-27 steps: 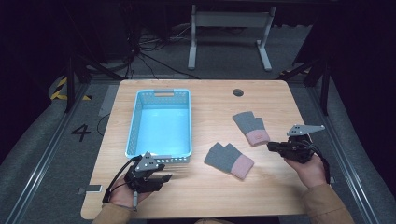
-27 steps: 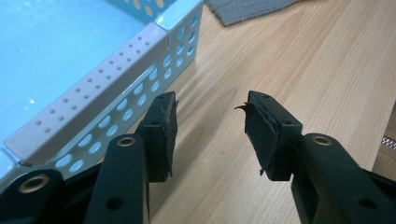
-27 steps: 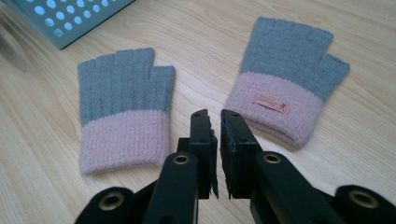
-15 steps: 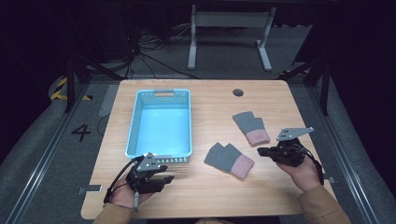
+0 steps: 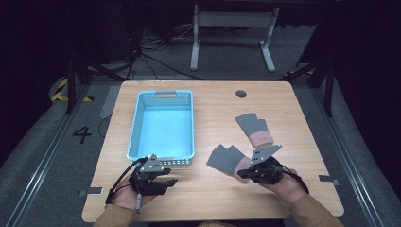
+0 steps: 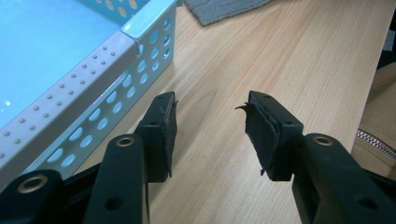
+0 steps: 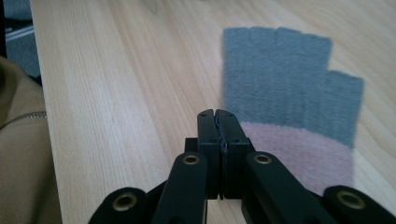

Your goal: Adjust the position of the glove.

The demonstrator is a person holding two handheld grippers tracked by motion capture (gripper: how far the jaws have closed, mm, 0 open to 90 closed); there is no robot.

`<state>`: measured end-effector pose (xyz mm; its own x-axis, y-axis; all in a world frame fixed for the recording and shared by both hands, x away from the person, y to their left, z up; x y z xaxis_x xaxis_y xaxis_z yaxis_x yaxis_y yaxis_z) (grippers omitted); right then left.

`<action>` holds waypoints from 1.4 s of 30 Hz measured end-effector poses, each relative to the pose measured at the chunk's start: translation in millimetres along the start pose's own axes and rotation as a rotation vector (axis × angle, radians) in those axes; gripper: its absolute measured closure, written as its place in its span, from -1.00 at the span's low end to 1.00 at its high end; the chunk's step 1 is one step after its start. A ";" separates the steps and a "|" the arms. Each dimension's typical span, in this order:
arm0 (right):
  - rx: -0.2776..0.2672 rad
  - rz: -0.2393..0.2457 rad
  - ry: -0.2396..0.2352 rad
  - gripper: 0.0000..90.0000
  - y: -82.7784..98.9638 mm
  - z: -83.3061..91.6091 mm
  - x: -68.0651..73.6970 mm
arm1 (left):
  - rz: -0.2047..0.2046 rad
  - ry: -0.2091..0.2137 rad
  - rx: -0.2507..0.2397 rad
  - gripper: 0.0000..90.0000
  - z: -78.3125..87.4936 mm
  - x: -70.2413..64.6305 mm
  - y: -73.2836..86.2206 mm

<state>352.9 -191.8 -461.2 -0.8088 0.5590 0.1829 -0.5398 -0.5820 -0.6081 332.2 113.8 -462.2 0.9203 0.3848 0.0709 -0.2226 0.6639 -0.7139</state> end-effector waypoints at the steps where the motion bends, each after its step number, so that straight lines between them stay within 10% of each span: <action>1: 0.017 0.011 -0.004 0.98 1.9 -4.2 2.7 | -0.001 0.001 0.001 0.19 -0.1 0.0 0.0; 16: 0.125 0.042 0.001 0.98 15.6 -25.0 5.4 | -0.003 0.005 0.003 0.16 -2.5 0.7 -0.5; 42: 0.106 -0.040 0.061 0.98 25.3 -11.7 -20.6 | -0.012 0.014 0.001 0.15 -5.8 2.1 -4.2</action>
<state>358.6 -211.1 -489.4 -0.7722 0.6161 0.1556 -0.5954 -0.6159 -0.5160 336.9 108.1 -463.1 0.9271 0.3681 0.0699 -0.2119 0.6689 -0.7125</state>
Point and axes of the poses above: each handheld gripper's, and its own axes: z roughly backward along the jaws, y roughly out of its underside, x roughly to its left, the point moved 6 cm from there along -z, roughly forward along the jaws, and after that the axes turned 14 degrees about -z, right-handed, at the moved point
